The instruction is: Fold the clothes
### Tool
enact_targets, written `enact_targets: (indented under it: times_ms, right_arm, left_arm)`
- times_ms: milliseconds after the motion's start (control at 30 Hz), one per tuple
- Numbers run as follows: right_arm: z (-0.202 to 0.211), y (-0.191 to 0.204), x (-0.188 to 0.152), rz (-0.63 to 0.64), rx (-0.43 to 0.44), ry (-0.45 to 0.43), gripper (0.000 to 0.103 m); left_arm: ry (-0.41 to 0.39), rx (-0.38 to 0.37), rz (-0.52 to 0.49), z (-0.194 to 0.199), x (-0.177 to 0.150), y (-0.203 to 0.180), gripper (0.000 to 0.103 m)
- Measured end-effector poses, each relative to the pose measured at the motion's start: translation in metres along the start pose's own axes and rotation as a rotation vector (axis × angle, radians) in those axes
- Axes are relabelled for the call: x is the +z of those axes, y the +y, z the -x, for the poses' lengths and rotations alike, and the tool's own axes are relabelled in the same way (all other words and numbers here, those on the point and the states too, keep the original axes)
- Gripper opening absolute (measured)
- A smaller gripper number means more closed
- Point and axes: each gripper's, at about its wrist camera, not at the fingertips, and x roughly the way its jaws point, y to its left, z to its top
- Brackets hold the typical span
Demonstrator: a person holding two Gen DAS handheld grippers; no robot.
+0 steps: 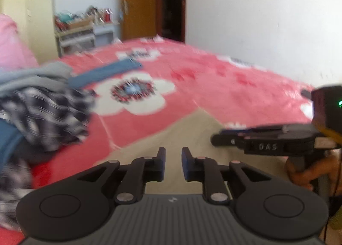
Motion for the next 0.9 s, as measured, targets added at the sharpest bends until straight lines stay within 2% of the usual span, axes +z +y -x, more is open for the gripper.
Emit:
enact_targets:
  times_ms: [67,167,367,467,533,600,633,667,700,733,833,900]
  right_arm:
    - [0.0,0.0,0.0,0.003,-0.002,0.0,0.024]
    - [0.0,0.001,-0.001,-0.002,0.001,0.001,0.024]
    - [0.007,0.003,0.015,-0.005,0.034,-0.002,0.025]
    - [0.006,0.016,0.027,0.108,0.036,0.024,0.024]
    - [-0.006,0.012,0.024,0.197,-0.022,0.131,0.019]
    - [0.004,-0.004,0.02,0.212,-0.046,0.146,0.019]
    - [0.015,-0.008,0.023,0.208,-0.112,0.143,0.023]
    - [0.026,-0.011,0.026,0.218,-0.209,0.14,0.023]
    - [0.037,-0.012,0.029,0.233,-0.27,0.134,0.025]
    - [0.048,-0.009,0.029,0.233,-0.252,0.125,0.025]
    - [0.081,0.008,0.029,0.204,-0.101,0.097,0.024]
    - [0.097,0.022,0.024,0.198,0.002,0.099,0.024]
  left_arm:
    - [0.041,0.051,0.043,-0.023,0.0,0.014,0.007]
    - [0.052,0.063,0.168,-0.039,0.002,0.04,0.005]
    - [0.033,0.094,0.141,-0.035,-0.007,0.034,0.005]
    - [0.026,0.09,0.158,-0.038,-0.005,0.037,0.006]
    - [0.019,0.088,0.161,-0.04,-0.004,0.039,0.007]
    - [0.013,0.098,0.15,-0.038,-0.003,0.037,0.008]
    - [0.001,0.108,0.142,-0.034,-0.002,0.035,0.015]
    - [-0.014,0.119,0.139,-0.027,-0.001,0.033,0.019]
    - [-0.03,0.123,0.14,-0.017,0.0,0.031,0.022]
    - [-0.051,0.114,0.141,-0.006,0.001,0.027,0.022]
    - [-0.104,0.038,0.123,0.037,-0.004,0.009,0.025]
    - [-0.095,-0.034,0.1,0.055,-0.013,-0.008,0.026]
